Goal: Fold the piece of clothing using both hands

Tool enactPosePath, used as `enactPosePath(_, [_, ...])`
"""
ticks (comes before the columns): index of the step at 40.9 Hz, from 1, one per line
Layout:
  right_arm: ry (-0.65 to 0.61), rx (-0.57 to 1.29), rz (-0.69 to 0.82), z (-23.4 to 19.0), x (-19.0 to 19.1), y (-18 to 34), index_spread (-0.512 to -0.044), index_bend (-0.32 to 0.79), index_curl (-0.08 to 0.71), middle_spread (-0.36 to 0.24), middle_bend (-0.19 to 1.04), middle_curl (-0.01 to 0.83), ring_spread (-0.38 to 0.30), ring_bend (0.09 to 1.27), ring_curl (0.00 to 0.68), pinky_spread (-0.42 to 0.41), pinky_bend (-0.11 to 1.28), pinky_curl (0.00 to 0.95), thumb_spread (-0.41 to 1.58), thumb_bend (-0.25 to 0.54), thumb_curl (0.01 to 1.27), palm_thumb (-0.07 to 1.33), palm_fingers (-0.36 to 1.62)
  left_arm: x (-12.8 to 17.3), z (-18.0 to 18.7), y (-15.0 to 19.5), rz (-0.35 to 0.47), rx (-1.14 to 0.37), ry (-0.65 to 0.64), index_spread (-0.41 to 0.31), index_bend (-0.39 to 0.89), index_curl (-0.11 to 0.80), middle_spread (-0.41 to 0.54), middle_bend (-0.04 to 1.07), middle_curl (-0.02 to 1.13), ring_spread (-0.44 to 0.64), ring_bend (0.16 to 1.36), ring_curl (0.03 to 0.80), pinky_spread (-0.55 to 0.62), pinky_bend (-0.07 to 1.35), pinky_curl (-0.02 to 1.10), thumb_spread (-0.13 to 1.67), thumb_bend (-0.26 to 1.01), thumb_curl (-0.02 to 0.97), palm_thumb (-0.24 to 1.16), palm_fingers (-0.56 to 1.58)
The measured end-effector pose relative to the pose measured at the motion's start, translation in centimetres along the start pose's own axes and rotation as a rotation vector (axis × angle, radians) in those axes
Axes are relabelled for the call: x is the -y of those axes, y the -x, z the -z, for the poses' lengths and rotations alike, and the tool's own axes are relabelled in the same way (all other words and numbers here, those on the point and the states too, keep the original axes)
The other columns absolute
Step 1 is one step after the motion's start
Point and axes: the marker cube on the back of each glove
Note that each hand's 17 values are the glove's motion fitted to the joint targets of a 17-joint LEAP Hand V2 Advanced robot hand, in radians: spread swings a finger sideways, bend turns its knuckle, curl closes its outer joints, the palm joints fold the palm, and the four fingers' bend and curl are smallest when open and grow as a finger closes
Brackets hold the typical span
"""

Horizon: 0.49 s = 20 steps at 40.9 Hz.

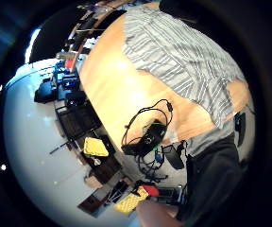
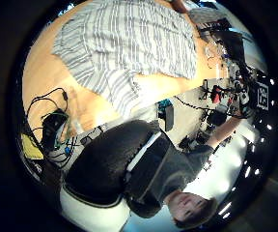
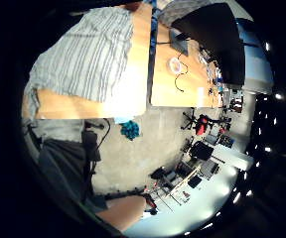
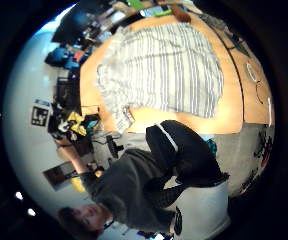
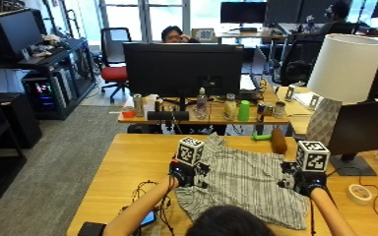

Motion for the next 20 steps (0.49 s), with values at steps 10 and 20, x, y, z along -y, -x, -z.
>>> enactPosePath(10, [0.121,-0.007,0.021,-5.6,2.1,0.1,-0.364,0.11,0.204,-0.035,0.19,0.316,0.071,0.44,0.292,0.214,0.51,0.342,1.14,0.029,0.22,0.49,0.26,2.6,-6.4,-1.8,-0.008,-0.058,0.103,0.008,0.11,0.217,0.248,0.19,0.23,0.38,0.72,0.267,0.42,0.58,0.32,0.89,-0.03,0.198,0.0,-0.02])
enactPosePath(20, [0.201,0.008,0.044,-10.8,4.0,0.3,-0.365,0.11,0.199,-0.035,0.19,0.329,0.067,0.45,0.302,0.213,0.53,0.351,1.11,-0.01,0.24,0.53,0.24,4.2,-12.7,-3.5,-0.031,-0.06,0.181,0.054,0.1,0.203,0.297,0.17,0.24,0.39,0.78,0.281,0.41,0.67,0.35,0.88,-0.02,0.234,0.02,0.05])
